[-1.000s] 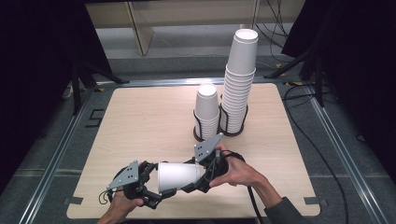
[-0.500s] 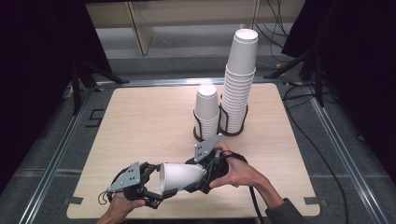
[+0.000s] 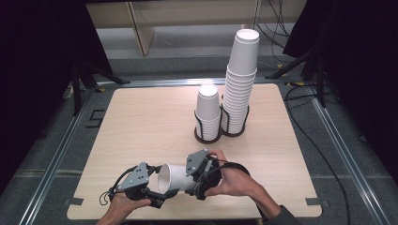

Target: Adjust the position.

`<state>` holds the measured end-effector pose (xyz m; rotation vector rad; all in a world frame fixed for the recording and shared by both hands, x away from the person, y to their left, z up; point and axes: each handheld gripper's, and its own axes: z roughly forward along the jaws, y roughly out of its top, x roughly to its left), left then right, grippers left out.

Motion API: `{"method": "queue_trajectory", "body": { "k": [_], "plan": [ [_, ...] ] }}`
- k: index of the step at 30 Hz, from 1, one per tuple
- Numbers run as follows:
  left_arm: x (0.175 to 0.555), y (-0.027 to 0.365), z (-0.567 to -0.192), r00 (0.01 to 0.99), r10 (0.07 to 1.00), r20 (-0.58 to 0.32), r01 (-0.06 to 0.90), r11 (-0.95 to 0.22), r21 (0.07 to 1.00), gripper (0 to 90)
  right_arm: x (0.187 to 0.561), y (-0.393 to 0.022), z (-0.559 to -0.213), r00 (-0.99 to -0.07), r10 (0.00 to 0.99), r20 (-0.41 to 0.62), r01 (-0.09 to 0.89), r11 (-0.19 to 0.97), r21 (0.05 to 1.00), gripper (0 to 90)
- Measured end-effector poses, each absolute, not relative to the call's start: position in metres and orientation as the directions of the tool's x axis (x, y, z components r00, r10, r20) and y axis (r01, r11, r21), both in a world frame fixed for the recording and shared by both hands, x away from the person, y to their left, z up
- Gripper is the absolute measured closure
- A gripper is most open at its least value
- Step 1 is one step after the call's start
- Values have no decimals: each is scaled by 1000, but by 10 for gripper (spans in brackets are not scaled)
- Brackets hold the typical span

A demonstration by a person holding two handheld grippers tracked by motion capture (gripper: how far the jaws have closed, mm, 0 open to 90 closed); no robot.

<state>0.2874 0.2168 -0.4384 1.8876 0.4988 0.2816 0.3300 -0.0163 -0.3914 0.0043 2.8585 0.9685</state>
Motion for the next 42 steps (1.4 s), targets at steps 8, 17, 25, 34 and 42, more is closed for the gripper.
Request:
{"method": "queue_trajectory", "body": {
  "k": [8,17,25,34,42],
  "plan": [
    [287,213,-439,881,470,-53,230,-329,916,156,326,-4,-405,-987,15,-158,-76,829,554,179],
    [290,217,-440,879,462,-116,264,-270,926,98,330,-4,-410,-990,-11,-137,-89,809,580,236],
    [292,222,-440,852,466,-238,294,-50,954,25,340,-16,-400,-999,10,-50,-30,670,742,243],
    [289,224,-436,847,470,-249,263,36,964,79,343,-17,-403,-999,27,24,35,601,799,239],
    [288,227,-434,852,463,-245,240,71,968,144,344,-13,-409,-997,25,74,76,538,840,236]
  ]
}}
